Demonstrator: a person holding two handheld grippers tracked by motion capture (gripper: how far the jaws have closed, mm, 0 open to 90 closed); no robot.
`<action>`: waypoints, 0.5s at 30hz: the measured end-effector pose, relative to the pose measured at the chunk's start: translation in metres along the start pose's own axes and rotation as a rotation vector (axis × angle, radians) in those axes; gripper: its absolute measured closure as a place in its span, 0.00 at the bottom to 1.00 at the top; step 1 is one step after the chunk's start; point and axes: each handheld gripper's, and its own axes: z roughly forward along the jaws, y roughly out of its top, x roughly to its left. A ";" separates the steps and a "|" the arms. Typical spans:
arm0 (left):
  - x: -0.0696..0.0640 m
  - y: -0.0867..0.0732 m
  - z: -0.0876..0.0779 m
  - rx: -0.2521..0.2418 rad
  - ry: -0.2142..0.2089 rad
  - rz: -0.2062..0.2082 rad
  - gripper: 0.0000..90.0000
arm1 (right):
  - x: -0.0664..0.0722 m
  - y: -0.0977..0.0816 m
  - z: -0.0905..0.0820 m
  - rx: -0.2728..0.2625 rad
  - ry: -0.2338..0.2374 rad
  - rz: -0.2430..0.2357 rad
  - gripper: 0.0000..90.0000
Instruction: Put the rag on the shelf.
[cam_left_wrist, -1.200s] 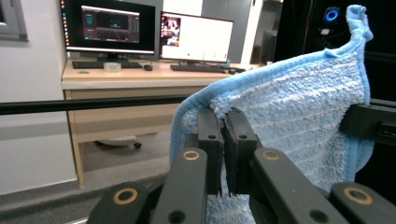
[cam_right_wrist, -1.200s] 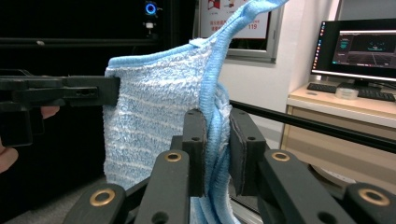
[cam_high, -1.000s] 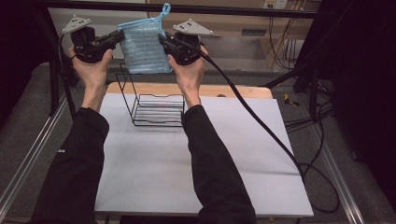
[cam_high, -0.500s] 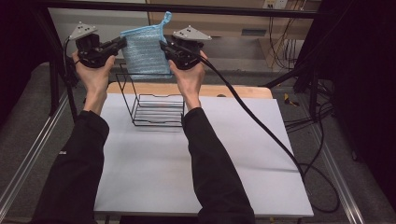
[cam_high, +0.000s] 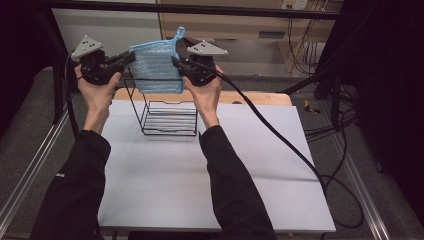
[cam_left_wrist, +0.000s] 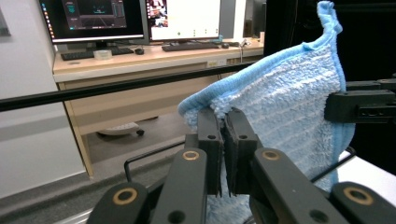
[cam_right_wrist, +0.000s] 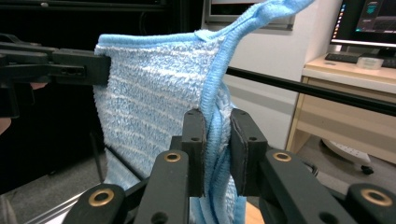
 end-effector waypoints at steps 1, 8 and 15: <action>-0.001 -0.001 -0.001 -0.002 -0.009 0.001 0.96 | 0.000 -0.001 -0.001 0.002 0.001 0.005 0.86; -0.009 -0.010 -0.010 0.013 -0.039 0.044 0.95 | -0.001 -0.010 -0.009 0.010 0.027 -0.007 0.86; -0.015 -0.018 -0.022 0.019 -0.063 0.058 0.95 | 0.002 -0.016 -0.017 0.031 0.057 -0.041 0.85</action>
